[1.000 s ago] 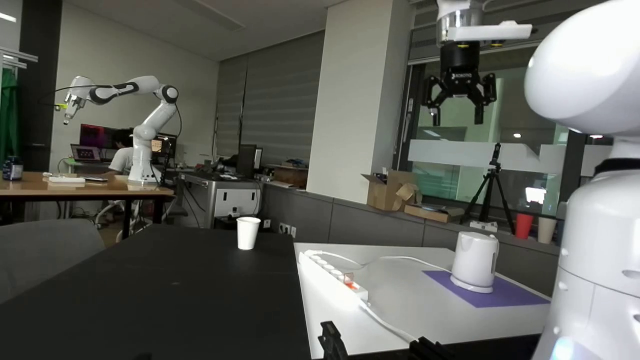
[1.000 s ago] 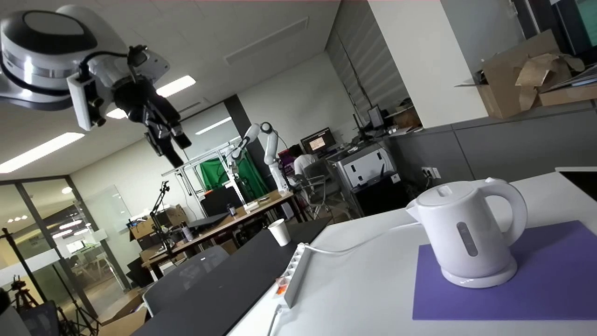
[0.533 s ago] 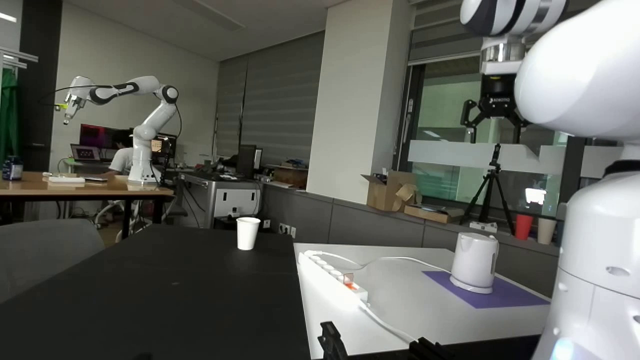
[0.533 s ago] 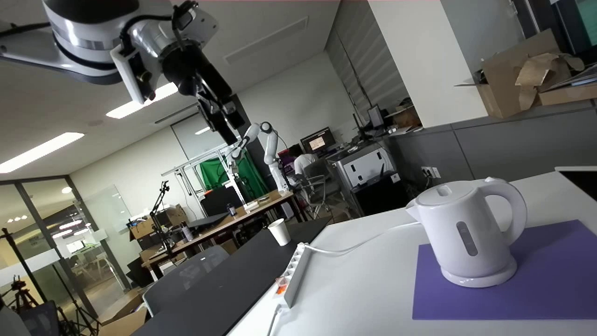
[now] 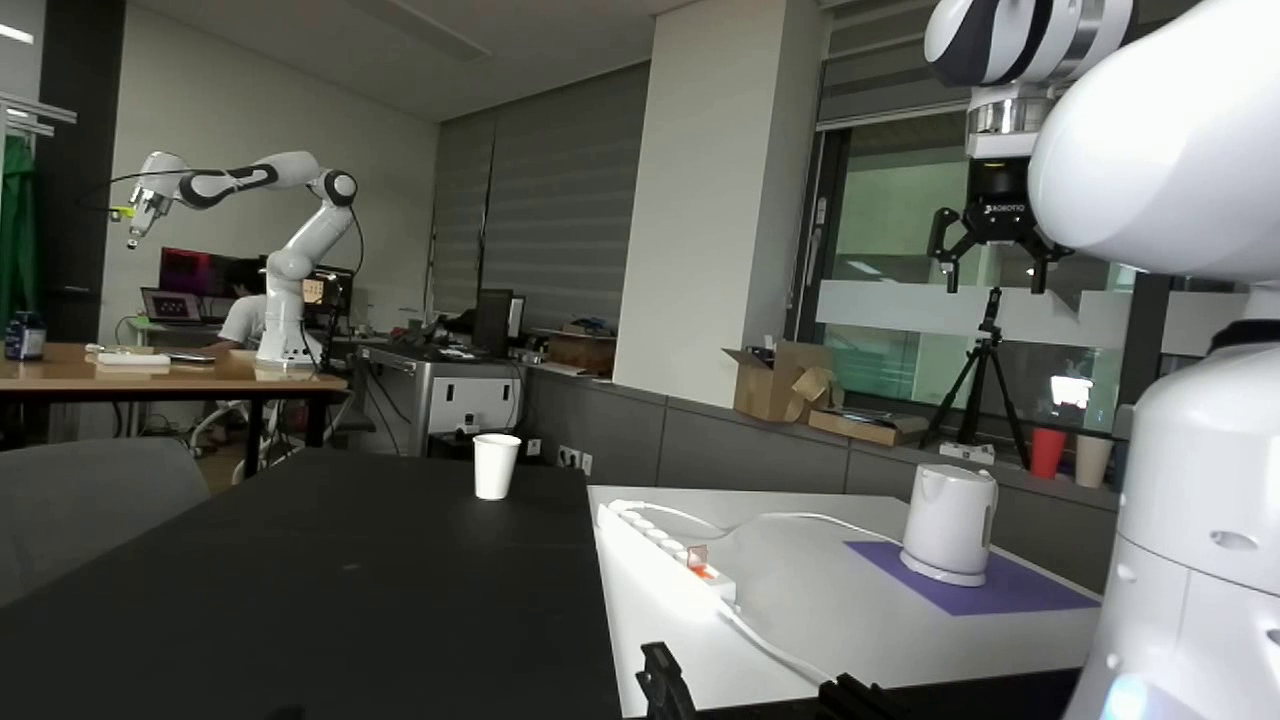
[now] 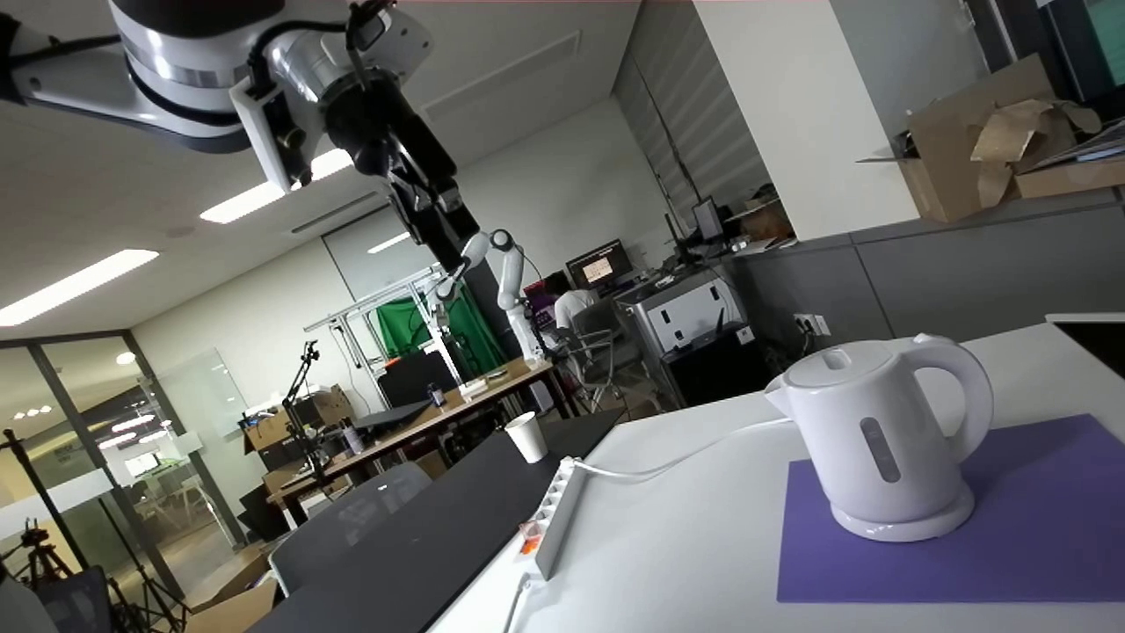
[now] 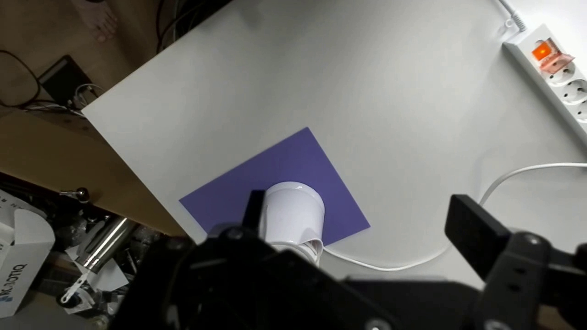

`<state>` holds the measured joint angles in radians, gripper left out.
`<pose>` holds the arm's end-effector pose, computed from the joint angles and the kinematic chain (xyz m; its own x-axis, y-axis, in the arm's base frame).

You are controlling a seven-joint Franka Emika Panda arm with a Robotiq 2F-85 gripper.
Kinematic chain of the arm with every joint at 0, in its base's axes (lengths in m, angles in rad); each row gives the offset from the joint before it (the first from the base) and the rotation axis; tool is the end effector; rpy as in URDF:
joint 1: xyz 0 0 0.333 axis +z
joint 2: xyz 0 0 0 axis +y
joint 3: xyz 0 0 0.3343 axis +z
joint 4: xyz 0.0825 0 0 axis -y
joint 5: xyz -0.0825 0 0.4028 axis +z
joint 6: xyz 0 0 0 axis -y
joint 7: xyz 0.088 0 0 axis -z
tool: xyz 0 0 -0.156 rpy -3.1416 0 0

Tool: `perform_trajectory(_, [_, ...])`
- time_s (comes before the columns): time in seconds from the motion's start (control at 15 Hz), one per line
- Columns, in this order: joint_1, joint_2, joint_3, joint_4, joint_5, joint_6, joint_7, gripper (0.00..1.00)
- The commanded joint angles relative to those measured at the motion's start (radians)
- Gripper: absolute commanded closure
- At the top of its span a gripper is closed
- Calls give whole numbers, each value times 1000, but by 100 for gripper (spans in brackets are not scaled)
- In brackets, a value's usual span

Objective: Turn on the kettle

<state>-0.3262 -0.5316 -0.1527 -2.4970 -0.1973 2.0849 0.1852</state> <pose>0.3583 -0.2060 0.4377 0.8426 -0.5226 0.1298 -0.5344 -0.8412 0.0819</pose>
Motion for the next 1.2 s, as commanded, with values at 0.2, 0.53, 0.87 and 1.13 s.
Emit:
perform_trajectory(0.2, [4,-3,-4,-2,-2,-3,1,0])
perform_trajectory(0.53, [4,-3,-4,-2,-2,-3,1,0])
perform_trajectory(0.87, [-1,12,-5,11,-16,1,-4,0])
perform_trajectory(1.13, [-30,121,-66,112,-53,103,-80,0])
